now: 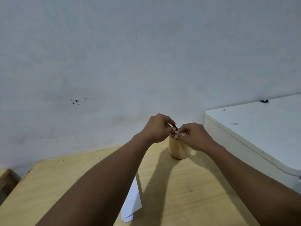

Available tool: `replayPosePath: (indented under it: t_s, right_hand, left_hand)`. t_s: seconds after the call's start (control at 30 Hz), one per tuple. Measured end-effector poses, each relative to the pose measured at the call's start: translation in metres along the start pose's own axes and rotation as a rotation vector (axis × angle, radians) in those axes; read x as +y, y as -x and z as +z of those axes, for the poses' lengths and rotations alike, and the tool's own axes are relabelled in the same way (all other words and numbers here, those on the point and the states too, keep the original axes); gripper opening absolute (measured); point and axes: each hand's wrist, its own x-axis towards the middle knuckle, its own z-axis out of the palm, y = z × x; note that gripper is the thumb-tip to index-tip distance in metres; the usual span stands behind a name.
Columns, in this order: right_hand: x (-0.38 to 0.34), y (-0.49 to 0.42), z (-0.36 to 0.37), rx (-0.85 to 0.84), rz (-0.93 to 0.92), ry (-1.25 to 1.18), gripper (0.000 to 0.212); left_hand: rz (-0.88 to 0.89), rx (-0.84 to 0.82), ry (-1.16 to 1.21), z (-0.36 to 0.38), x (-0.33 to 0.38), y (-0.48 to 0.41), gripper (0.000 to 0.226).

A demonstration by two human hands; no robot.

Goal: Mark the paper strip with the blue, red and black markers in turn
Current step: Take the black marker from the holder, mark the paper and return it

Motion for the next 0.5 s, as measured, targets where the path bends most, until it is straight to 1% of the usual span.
replayPosePath:
  t_s: [0.13, 0.27, 0.33, 0.4, 0.43, 0.5]
  right_hand:
    - [0.002, 0.003, 0.006, 0.009, 0.022, 0.01, 0.023]
    - [-0.009, 0.004, 0.008, 0.055, 0.006, 0.054, 0.04]
    - [-0.022, 0.005, 0.009, 0.121, -0.014, 0.049, 0.04]
    - [-0.038, 0.006, 0.012, 0.19, -0.074, 0.048, 0.036]
    - [-0.048, 0.008, 0.015, 0.205, -0.111, 0.05, 0.034]
    - [-0.068, 0.011, 0.024, 0.171, -0.161, 0.03, 0.029]
  left_hand:
    - [-0.026, -0.016, -0.01, -0.001, -0.01, 0.004, 0.035]
    - [-0.06, 0.028, -0.024, -0.019, -0.02, 0.017, 0.036]
    - [-0.092, 0.044, -0.024, -0.031, -0.026, 0.027, 0.035]
    - [-0.132, 0.057, -0.03, -0.045, -0.035, 0.04, 0.036]
    - [-0.154, 0.06, -0.035, -0.052, -0.04, 0.047, 0.037]
    - [-0.204, 0.062, -0.051, -0.065, -0.05, 0.063, 0.04]
